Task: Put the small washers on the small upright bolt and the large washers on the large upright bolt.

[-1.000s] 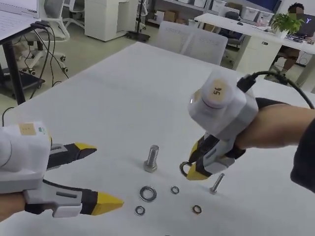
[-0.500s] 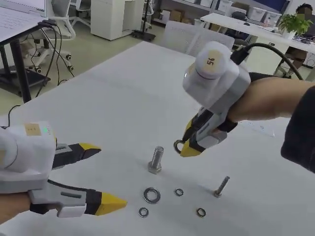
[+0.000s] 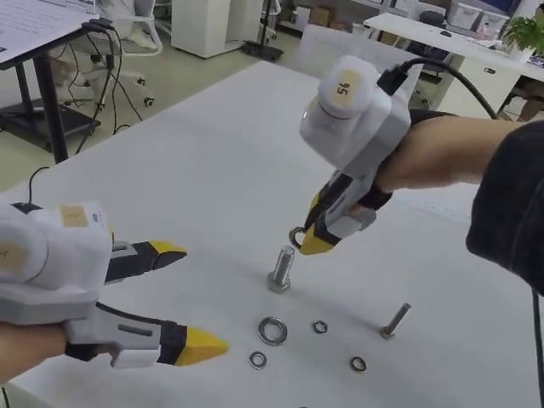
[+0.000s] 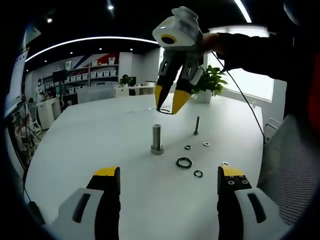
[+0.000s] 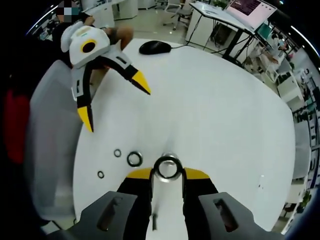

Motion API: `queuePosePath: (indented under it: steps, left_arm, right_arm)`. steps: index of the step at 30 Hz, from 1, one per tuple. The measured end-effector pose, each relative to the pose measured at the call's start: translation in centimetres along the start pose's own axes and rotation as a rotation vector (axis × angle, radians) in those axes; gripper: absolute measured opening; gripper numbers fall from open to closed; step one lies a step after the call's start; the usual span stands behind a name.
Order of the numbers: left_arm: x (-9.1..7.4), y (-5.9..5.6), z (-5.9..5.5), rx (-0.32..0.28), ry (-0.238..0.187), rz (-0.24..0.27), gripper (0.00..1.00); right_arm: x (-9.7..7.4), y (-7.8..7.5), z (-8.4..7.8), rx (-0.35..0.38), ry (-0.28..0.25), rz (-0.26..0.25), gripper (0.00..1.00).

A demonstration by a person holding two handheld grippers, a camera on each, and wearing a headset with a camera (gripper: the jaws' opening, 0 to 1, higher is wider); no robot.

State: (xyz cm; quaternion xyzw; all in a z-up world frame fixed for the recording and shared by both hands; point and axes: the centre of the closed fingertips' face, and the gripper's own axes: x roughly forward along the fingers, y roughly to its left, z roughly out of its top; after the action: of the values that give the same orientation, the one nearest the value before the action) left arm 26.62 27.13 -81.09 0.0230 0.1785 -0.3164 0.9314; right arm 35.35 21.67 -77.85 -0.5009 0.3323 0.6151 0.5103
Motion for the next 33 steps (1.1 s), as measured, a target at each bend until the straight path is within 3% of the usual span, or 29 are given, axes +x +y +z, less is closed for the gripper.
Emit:
queuePosePath:
  steps: [10, 23, 33]
  left_arm:
    - [0.3, 0.2, -0.1, 0.008, 0.000, -0.001, 0.79]
    - [0.8, 0.0, -0.3, 0.013, -0.005, -0.013, 0.78]
    - [0.8, 0.0, -0.1, 0.033, -0.035, -0.020, 0.76]
  right_arm:
    - [1.6, -1.0, -0.3, -0.002, 0.023, 0.026, 0.23]
    - [2.5, -0.8, -0.7, -0.005, 0.046, 0.046, 0.23]
    - [3.0, -0.7, -0.7, 0.001, 0.056, 0.056, 0.23]
